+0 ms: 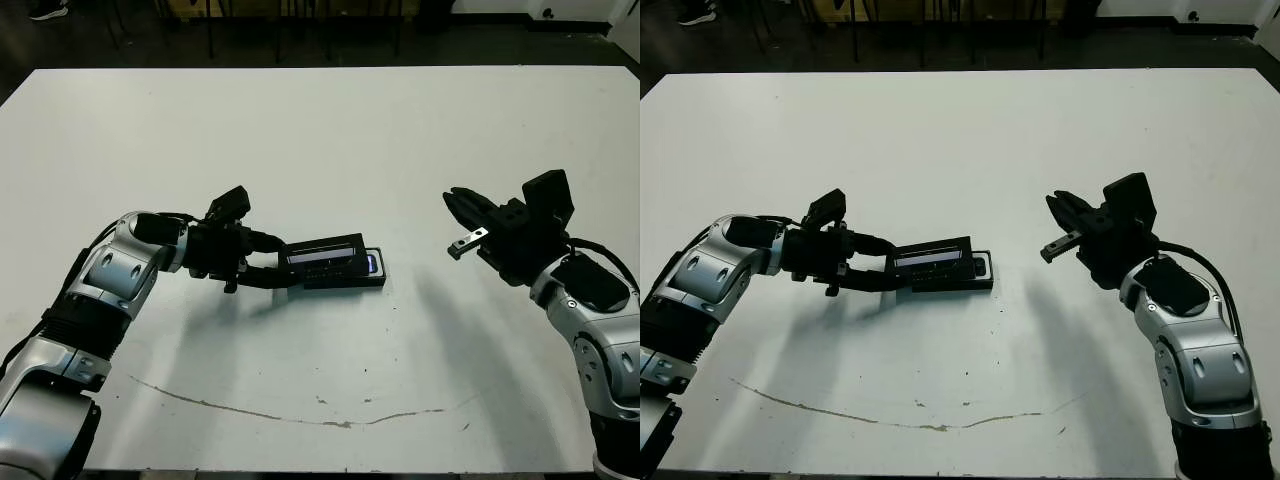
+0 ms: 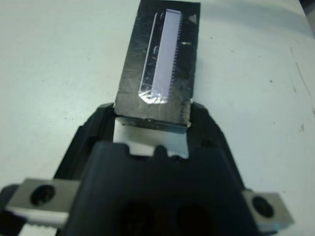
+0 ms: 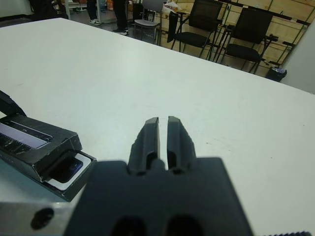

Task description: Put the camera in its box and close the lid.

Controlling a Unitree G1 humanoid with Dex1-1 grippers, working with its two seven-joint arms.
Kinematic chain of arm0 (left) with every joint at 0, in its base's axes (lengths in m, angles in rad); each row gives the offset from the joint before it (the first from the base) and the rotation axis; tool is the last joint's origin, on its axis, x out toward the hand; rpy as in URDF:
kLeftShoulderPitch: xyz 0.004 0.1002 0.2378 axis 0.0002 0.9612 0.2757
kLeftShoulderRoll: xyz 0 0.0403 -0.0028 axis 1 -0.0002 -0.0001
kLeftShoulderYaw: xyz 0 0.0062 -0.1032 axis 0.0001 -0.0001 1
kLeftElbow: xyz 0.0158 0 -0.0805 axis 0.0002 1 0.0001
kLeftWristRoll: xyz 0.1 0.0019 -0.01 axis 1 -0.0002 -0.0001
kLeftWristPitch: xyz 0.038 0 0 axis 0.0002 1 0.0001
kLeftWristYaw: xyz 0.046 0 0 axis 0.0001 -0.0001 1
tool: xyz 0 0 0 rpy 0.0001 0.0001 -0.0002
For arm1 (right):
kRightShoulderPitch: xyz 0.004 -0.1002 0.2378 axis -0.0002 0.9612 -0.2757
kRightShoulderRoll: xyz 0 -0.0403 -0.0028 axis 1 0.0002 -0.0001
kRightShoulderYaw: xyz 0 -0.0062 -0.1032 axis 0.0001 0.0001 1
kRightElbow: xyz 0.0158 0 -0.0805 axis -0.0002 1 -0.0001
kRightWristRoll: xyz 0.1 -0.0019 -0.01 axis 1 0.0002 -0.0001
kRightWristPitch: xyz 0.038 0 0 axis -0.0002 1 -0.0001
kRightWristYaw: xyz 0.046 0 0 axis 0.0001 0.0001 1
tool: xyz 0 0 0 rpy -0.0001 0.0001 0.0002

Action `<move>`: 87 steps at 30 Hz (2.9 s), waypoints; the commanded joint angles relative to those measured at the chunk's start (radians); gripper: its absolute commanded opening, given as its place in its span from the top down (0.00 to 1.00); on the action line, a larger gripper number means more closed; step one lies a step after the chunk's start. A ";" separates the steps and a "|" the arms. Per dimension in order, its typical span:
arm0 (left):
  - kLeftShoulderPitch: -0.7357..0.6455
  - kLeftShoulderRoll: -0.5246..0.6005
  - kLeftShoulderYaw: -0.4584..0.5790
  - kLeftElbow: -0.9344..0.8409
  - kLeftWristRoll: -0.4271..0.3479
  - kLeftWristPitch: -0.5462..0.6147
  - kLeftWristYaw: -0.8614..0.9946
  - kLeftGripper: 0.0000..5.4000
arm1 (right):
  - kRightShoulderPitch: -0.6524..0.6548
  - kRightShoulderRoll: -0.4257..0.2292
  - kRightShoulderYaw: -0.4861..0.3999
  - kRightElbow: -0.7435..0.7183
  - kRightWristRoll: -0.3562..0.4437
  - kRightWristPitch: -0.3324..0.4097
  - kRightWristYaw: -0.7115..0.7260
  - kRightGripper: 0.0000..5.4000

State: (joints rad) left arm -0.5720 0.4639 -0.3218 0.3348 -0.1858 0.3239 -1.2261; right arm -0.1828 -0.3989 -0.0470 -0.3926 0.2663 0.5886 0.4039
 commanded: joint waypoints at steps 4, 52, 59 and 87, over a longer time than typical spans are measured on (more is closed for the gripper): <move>0.034 0.001 -0.039 -0.014 0.055 0.006 0.028 0.54 | 0.019 -0.009 0.004 0.001 -0.006 0.020 -0.004 1.00; -0.050 -0.079 -0.184 -0.182 0.164 0.159 0.054 0.54 | 0.018 -0.010 0.009 -0.014 -0.007 0.030 -0.006 1.00; -0.072 -0.100 -0.217 -0.262 0.163 0.325 0.072 0.54 | 0.016 -0.009 0.006 0.002 -0.002 0.014 0.003 1.00; -0.208 -0.159 -0.403 -0.363 0.166 0.665 0.160 0.54 | 0.018 0.002 0.023 -0.012 -0.012 0.020 -0.022 1.00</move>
State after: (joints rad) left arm -0.7919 0.3735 -0.6617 -0.0111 0.0331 1.0303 -1.0286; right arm -0.1721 -0.3962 -0.0290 -0.4080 0.2631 0.6020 0.3864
